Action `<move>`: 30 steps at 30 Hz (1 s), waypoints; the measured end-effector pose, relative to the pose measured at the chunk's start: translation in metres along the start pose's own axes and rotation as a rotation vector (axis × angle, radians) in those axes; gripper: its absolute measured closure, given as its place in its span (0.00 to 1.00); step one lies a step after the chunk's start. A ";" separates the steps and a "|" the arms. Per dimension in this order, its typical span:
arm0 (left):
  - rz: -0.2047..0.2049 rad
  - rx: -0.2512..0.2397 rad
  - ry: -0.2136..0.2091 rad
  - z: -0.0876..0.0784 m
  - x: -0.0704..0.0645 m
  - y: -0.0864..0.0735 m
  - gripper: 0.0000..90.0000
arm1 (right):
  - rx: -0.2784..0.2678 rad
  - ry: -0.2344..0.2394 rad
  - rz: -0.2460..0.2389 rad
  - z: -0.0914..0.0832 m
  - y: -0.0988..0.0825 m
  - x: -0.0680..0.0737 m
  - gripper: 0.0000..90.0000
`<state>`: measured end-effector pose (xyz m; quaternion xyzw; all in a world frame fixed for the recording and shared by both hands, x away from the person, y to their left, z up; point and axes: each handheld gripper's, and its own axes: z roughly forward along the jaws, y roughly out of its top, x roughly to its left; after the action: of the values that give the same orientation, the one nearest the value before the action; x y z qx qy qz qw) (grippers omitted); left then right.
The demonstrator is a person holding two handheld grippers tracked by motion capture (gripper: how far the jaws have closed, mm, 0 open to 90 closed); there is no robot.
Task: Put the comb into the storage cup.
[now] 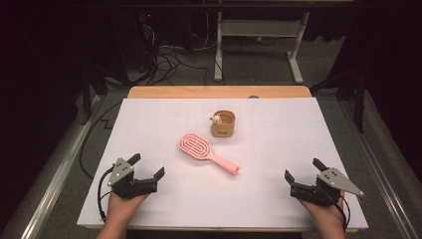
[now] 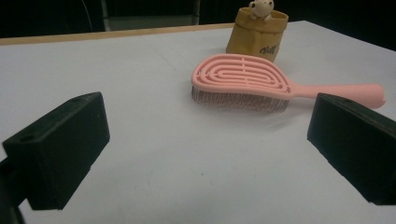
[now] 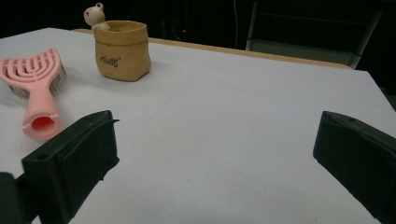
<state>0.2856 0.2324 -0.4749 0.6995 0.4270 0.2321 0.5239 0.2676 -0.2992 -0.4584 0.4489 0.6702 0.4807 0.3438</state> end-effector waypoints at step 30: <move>-0.003 0.007 0.006 -0.009 0.007 0.006 0.02 | 0.006 0.010 0.005 0.001 -0.001 0.000 0.00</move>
<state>0.2839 0.2425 -0.4669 0.7000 0.4306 0.2317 0.5205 0.2679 -0.2987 -0.4592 0.4493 0.6723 0.4819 0.3376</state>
